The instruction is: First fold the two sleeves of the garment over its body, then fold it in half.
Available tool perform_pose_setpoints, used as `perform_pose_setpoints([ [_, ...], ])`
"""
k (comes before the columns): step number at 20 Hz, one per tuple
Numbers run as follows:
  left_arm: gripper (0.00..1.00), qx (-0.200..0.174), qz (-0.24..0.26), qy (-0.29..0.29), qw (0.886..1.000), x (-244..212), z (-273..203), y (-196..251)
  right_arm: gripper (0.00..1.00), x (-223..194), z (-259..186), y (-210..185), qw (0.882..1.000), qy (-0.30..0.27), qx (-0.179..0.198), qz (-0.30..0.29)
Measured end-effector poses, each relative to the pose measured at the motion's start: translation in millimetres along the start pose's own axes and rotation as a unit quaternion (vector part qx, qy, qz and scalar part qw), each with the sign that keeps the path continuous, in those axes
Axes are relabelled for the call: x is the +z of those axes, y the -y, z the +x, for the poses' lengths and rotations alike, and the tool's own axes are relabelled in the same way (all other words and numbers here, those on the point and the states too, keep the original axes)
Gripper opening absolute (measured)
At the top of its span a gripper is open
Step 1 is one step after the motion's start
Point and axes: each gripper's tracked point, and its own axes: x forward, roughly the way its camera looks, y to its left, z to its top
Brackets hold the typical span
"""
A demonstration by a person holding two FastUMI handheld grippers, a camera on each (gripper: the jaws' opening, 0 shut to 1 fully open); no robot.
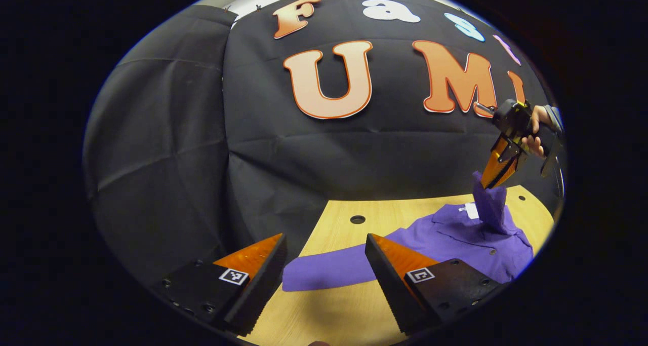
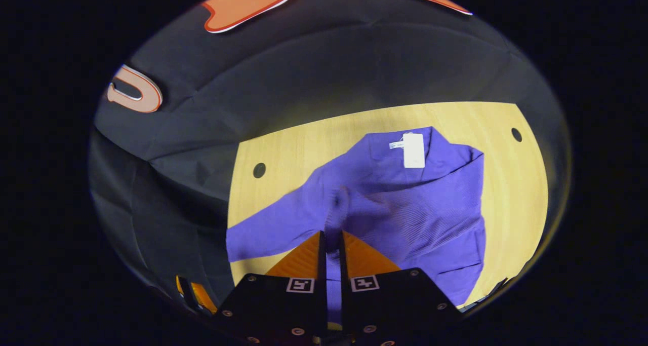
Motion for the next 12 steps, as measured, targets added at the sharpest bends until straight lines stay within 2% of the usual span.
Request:
perform_pose_setpoints([
  [4,0.97,0.009,0.013,-0.012,1.000,-2.0,21.9,-17.0,0.28,14.3,-11.5,8.8,0.999,0.034,-0.007,-0.006],
  [5,0.97,0.014,0.016,-0.021,1.000,-3.6,30.5,-22.8,0.37,18.3,-17.4,11.3,0.999,0.047,-0.009,-0.010],
  [7,0.97,0.020,0.020,-0.046,0.999,-12.1,47.7,-35.3,0.51,23.9,-34.6,17.3,0.997,0.073,-0.011,-0.022],
  [11,0.98,0.022,0.016,-0.118,0.993,-34.4,80.1,-54.8,0.69,28.0,-69.7,24.4,0.989,0.136,-0.021,-0.054],
  [12,0.98,0.022,0.016,-0.137,0.990,-40.2,85.9,-57.9,0.62,29.6,-79.6,27.0,0.986,0.154,-0.024,-0.062],
])
